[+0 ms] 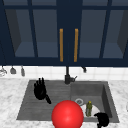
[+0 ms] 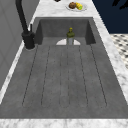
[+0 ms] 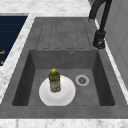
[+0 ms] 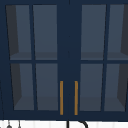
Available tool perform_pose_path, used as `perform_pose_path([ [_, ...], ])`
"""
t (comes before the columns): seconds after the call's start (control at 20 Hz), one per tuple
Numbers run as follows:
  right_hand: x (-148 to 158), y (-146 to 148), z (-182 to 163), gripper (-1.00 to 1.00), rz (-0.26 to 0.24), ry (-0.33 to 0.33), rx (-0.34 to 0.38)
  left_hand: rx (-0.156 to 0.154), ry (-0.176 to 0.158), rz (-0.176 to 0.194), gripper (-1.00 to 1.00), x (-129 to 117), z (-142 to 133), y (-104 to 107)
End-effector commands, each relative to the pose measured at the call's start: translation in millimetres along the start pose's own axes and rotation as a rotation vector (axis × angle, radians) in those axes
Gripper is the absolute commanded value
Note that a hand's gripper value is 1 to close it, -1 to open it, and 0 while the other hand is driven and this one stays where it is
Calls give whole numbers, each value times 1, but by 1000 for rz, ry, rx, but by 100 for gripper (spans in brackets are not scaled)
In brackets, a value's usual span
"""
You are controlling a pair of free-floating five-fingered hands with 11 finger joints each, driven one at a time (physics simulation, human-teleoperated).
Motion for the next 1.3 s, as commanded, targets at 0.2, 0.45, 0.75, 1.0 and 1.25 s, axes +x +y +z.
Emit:
perform_pose_path([
  [0.2, 0, 0, 0, 0, 0, 0, 0, 111, 102, 24, -100, 8, 0, 5],
  [0.45, 0, 0, 0, 0, 0, 0, 0, 119, 108, 27, -100, 13, 0, 7],
  [0.75, 0, 0, 0, 0, 0, 0, 0, 136, 108, 7, -100, 15, -1, 10],
  [1.0, 0, 0, 0, 0, 0, 0, 0, 145, 119, -1, -100, 19, -3, 16],
  [1.25, 0, 0, 0, 0, 0, 0, 0, 172, 78, -32, -100, 19, -6, 13],
])
